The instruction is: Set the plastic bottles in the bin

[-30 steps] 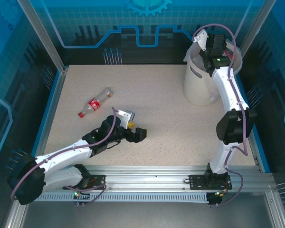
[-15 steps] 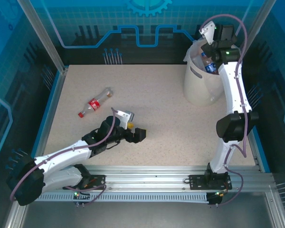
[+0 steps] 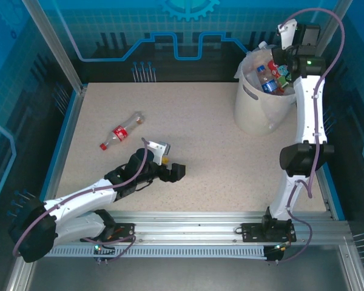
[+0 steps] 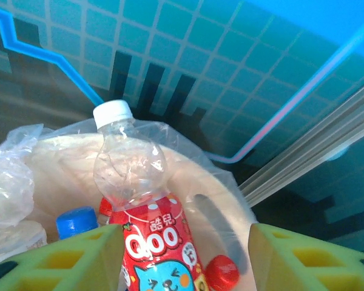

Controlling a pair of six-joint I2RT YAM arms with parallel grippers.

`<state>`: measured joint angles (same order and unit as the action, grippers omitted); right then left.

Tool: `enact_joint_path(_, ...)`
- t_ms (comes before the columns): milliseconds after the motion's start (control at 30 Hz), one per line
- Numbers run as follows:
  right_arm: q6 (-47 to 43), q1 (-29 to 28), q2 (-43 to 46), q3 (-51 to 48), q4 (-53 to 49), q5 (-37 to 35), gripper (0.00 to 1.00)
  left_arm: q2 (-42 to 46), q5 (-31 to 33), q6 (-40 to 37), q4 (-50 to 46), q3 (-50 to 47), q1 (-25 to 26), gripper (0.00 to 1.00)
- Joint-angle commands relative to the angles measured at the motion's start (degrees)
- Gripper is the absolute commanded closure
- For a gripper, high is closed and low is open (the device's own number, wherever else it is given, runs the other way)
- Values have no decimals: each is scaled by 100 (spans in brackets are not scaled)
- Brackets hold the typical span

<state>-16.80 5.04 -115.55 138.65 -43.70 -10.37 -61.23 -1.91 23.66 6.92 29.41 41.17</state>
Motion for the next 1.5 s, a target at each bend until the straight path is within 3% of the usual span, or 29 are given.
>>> enact_joint_path(0, 672, 164, -301, 111, 18, 599, 42, -29, 159, 33, -85, 74, 23, 1)
enact_joint_path(200, 950, 313, -383, -412, 319, 1099, 38, 56, 256, 42, -145, 52, 27, 1)
enact_joint_path(333, 1144, 320, 247, -1931, 1077, 1322, 44, 47, 391, 207, -343, 157, -9, 3)
enact_joint_path(467, 1373, 363, 706, -2882, 1597, 1449, 49, -36, 720, 612, -1319, 596, -331, 5)
enact_joint_path(633, 1230, 375, 707, -2295, 1154, 1489, 43, 234, 859, 1298, -2202, 906, -1115, 5)
enact_joint_path(800, 1180, 329, 949, -1694, 785, 1533, 27, 565, 1563, 2053, -2996, 1007, -1873, 4)
enact_joint_path(867, 1139, 275, 1132, -1664, 645, 1588, 24, 612, 1573, 2296, -3132, 979, -2247, 3)
enact_joint_path(967, 1067, 96, 1643, -2076, 602, 1578, 21, 509, 1490, 2482, -3154, 977, -2795, 1)
enact_joint_path(1133, 1428, -234, 2874, -3663, 1067, 1865, 21, -79, 1267, 2609, -2613, 1052, -3786, 1)
enact_joint_path(1200, 1596, -387, 3269, -4194, 1132, 1980, 21, -437, 1178, 2348, -2353, 1224, -4101, 1)
enact_joint_path(1367, 1740, -710, 4120, -5352, 1123, 2103, 21, -1745, 975, -388, -2519, 2544, -4258, 1)
enact_joint_path(1467, 1998, -746, 4585, -5947, 1100, 2355, 21, -2577, 1074, -1325, -2888, 3289, -4251, 1)
